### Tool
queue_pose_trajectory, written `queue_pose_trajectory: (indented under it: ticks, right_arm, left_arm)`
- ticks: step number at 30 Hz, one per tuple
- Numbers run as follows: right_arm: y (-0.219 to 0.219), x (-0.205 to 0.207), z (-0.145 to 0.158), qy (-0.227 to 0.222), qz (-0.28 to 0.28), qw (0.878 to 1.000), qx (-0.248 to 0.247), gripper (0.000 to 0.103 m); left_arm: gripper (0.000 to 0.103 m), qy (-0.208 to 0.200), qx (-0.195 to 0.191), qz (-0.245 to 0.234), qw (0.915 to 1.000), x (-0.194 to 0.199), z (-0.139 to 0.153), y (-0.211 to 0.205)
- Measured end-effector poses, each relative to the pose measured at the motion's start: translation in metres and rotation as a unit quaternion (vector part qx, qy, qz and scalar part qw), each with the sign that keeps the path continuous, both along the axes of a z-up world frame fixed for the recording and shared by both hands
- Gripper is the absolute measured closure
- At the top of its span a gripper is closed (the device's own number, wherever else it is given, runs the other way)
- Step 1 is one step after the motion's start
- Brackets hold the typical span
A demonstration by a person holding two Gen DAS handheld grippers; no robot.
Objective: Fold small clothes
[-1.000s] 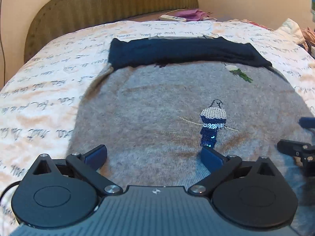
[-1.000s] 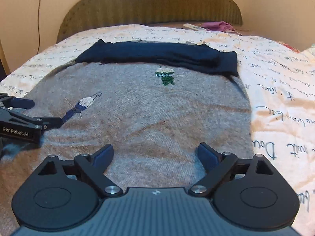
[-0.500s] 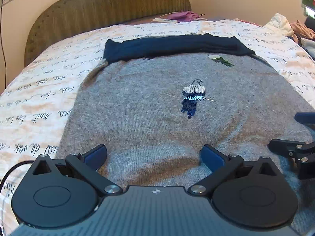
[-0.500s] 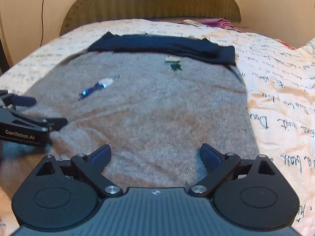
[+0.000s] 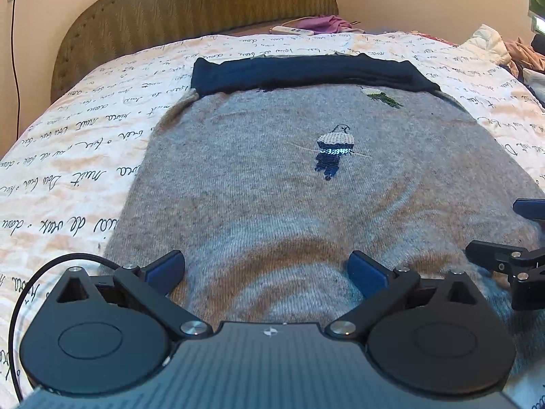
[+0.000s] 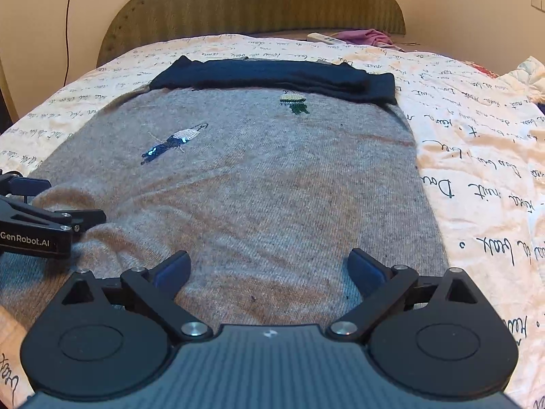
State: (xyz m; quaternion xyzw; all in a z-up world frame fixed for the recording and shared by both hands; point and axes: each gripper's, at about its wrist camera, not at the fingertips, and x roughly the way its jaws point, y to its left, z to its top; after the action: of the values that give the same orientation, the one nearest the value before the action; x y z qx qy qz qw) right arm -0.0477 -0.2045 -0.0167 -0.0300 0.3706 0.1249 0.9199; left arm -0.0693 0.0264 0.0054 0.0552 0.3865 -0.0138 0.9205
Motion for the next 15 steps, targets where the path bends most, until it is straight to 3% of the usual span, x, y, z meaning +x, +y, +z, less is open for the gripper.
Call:
queue_pose_trajectory:
  ticks: [15]
  right_arm:
    - [0.001, -0.019, 0.000, -0.006, -0.007, 1.000, -0.004, 0.003]
  left_arm:
    - [0.001, -0.004, -0.002, 0.004, 1.0000, -0.020, 0.000, 0.003]
